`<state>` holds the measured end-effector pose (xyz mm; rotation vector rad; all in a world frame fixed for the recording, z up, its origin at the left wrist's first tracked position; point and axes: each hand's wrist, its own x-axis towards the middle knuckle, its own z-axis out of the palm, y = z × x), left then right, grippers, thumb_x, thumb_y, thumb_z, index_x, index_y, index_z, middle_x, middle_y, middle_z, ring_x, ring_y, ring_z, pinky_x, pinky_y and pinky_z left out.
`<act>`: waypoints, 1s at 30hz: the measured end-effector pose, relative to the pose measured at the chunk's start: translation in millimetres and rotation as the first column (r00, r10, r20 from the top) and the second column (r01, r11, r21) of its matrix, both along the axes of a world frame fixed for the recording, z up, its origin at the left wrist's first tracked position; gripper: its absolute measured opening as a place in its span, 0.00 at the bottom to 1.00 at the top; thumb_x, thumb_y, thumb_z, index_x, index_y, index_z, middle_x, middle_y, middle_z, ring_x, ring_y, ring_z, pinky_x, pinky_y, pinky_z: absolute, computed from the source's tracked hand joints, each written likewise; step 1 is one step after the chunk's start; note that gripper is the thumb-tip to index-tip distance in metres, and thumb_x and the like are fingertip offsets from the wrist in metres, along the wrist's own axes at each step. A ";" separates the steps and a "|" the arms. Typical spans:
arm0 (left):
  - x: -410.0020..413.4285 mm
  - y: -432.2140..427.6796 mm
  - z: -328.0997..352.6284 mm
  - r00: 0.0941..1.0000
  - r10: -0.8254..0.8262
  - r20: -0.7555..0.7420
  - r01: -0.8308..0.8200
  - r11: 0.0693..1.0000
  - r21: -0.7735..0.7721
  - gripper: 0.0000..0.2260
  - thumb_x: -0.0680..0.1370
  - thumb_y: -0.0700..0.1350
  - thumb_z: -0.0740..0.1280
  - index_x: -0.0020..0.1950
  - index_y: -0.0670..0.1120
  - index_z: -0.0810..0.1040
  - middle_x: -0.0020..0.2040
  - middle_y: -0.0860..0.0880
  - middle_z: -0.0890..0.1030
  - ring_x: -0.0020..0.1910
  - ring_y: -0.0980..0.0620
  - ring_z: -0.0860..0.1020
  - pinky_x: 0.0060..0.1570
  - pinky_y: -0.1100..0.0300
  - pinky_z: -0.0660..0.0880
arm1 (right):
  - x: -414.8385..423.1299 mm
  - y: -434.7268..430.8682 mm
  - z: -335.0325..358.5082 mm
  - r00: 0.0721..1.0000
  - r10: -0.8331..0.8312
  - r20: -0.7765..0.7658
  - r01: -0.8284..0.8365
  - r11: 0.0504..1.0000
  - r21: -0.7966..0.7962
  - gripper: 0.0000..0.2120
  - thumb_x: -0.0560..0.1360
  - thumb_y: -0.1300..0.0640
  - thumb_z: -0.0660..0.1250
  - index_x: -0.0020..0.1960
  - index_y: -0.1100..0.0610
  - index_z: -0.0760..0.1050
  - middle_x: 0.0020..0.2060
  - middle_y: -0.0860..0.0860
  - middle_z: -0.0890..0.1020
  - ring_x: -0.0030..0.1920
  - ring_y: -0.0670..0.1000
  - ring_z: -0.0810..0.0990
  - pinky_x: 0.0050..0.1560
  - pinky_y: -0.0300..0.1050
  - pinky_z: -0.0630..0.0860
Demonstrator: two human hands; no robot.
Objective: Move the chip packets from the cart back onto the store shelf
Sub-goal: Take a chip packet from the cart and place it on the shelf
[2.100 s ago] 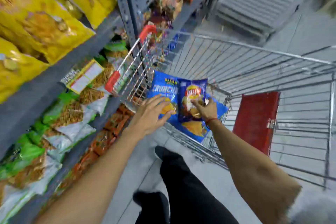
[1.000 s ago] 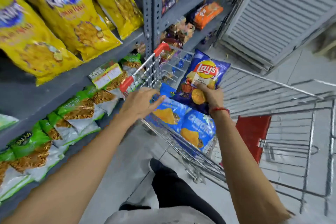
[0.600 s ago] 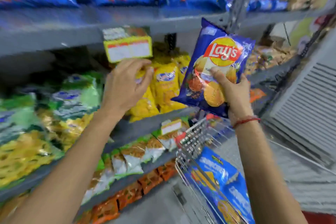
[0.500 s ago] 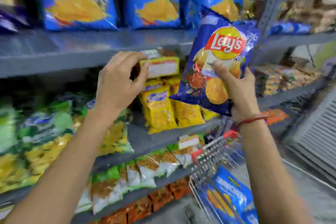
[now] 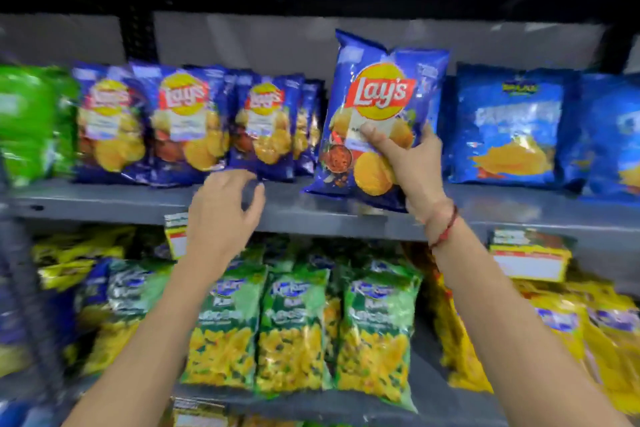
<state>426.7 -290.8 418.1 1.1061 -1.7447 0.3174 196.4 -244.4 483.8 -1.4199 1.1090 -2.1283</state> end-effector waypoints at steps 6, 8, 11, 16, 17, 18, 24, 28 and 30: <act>27.0 -18.6 -15.7 0.989 0.028 0.148 -0.047 0.990 0.131 0.25 0.76 0.57 0.51 0.51 0.42 0.81 0.46 0.44 0.84 0.47 0.43 0.81 0.49 0.51 0.74 | 54.8 -68.2 4.9 0.996 0.039 -0.086 -0.029 0.994 0.110 0.42 0.55 0.42 0.80 0.64 0.56 0.71 0.58 0.50 0.81 0.57 0.49 0.80 0.63 0.52 0.76; 27.3 -18.5 -16.2 0.987 0.022 0.161 -0.044 0.990 0.133 0.25 0.76 0.57 0.51 0.51 0.43 0.81 0.46 0.46 0.85 0.46 0.45 0.81 0.49 0.52 0.74 | 66.6 -85.2 3.5 0.989 0.056 -0.138 -0.036 0.988 0.148 0.42 0.52 0.37 0.79 0.62 0.52 0.73 0.57 0.48 0.82 0.57 0.50 0.80 0.62 0.53 0.77; 26.5 -16.9 -18.4 0.986 0.029 0.163 -0.051 0.990 0.133 0.24 0.77 0.57 0.52 0.51 0.42 0.81 0.47 0.46 0.85 0.47 0.46 0.81 0.50 0.52 0.74 | 78.7 -97.8 -3.1 0.978 0.081 -0.194 -0.040 0.978 0.206 0.36 0.56 0.41 0.79 0.60 0.49 0.74 0.55 0.47 0.82 0.57 0.50 0.80 0.63 0.54 0.76; 25.3 -16.1 -23.5 0.988 0.041 0.151 -0.062 0.988 0.140 0.23 0.78 0.55 0.53 0.51 0.42 0.81 0.48 0.46 0.85 0.48 0.47 0.81 0.53 0.52 0.72 | 78.6 -105.5 -9.1 0.978 0.078 -0.192 -0.020 0.958 0.285 0.37 0.60 0.47 0.80 0.65 0.54 0.71 0.56 0.49 0.80 0.58 0.51 0.79 0.63 0.51 0.75; 24.6 -15.9 -23.6 0.988 0.043 0.147 -0.063 0.989 0.135 0.22 0.78 0.55 0.53 0.51 0.42 0.81 0.47 0.46 0.85 0.48 0.47 0.81 0.53 0.52 0.72 | 77.8 -104.8 -8.7 0.978 0.082 -0.192 -0.021 0.954 0.300 0.40 0.59 0.45 0.80 0.65 0.54 0.69 0.57 0.49 0.79 0.58 0.51 0.78 0.63 0.51 0.75; 23.9 -15.6 -23.6 0.989 0.047 0.144 -0.066 0.990 0.129 0.22 0.78 0.55 0.53 0.51 0.42 0.81 0.47 0.46 0.85 0.48 0.47 0.81 0.53 0.53 0.72 | 76.9 -105.0 -8.9 0.978 0.091 -0.185 -0.028 0.949 0.315 0.44 0.56 0.42 0.80 0.67 0.55 0.68 0.59 0.49 0.78 0.59 0.52 0.78 0.64 0.52 0.75; 24.4 -15.2 -22.7 0.989 0.059 0.134 -0.072 0.992 0.099 0.23 0.77 0.55 0.52 0.51 0.42 0.81 0.47 0.46 0.84 0.48 0.46 0.80 0.53 0.52 0.70 | 71.4 -99.8 -13.0 0.986 0.079 -0.150 -0.025 0.943 0.332 0.53 0.54 0.37 0.78 0.72 0.54 0.60 0.63 0.51 0.76 0.60 0.52 0.77 0.64 0.50 0.75; 20.7 -12.7 -20.8 0.996 0.029 0.087 -0.036 0.997 0.072 0.20 0.77 0.54 0.54 0.53 0.42 0.80 0.49 0.45 0.83 0.51 0.45 0.79 0.53 0.51 0.70 | 53.9 -76.5 -13.1 0.980 -0.032 -0.198 0.083 0.963 0.256 0.42 0.66 0.43 0.75 0.72 0.56 0.61 0.54 0.51 0.75 0.54 0.50 0.76 0.53 0.42 0.73; 8.2 -6.3 -20.0 0.998 -0.016 0.057 0.014 1.000 0.022 0.18 0.77 0.52 0.57 0.53 0.41 0.79 0.50 0.44 0.83 0.53 0.44 0.78 0.52 0.50 0.71 | 40.1 -52.9 -16.6 0.981 -0.078 -0.180 0.114 0.974 0.196 0.36 0.67 0.45 0.75 0.69 0.56 0.65 0.52 0.52 0.76 0.52 0.49 0.76 0.50 0.39 0.74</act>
